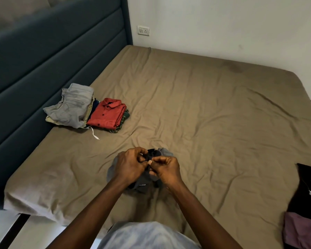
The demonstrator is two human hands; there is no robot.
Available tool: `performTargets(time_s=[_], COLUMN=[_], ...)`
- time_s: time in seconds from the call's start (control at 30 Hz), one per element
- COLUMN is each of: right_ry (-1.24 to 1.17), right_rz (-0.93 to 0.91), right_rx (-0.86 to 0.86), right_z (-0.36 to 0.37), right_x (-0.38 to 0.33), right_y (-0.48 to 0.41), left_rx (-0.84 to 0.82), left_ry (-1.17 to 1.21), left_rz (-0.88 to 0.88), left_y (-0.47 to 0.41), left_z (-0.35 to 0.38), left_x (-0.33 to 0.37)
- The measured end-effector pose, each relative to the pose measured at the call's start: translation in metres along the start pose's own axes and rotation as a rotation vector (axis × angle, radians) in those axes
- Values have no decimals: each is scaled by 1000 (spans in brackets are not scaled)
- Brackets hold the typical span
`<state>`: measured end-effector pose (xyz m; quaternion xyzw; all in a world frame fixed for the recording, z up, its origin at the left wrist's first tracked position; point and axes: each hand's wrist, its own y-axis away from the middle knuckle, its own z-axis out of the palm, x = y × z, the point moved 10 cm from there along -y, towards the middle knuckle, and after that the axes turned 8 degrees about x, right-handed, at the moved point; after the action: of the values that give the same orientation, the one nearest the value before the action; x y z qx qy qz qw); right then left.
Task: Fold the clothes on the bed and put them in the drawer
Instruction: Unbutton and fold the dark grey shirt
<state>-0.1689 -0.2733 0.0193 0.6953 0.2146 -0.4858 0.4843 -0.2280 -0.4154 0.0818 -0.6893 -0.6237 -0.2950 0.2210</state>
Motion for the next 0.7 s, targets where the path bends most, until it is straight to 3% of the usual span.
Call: performTargets(time_s=[0.27, 0.33, 0.47, 0.6, 0.7], right_ry=[460, 465, 181, 131, 246], right_rz=[-367, -314, -35, -89, -215], right_rx=[84, 73, 0, 91, 242], right_z=[-4, -6, -10, -15, -27], right_x=[-31, -33, -23, -40, -55], right_y=[-1, -5, -15, -20, -18], left_rx=[-262, -260, -210, -171, -111], left_ry=[54, 113, 196, 318, 486], left_rz=[133, 137, 165, 77, -25], left_y=[-4, -5, -5, -10, -12], left_z=[6, 5, 3, 7, 14], left_x=[16, 17, 22, 18, 20])
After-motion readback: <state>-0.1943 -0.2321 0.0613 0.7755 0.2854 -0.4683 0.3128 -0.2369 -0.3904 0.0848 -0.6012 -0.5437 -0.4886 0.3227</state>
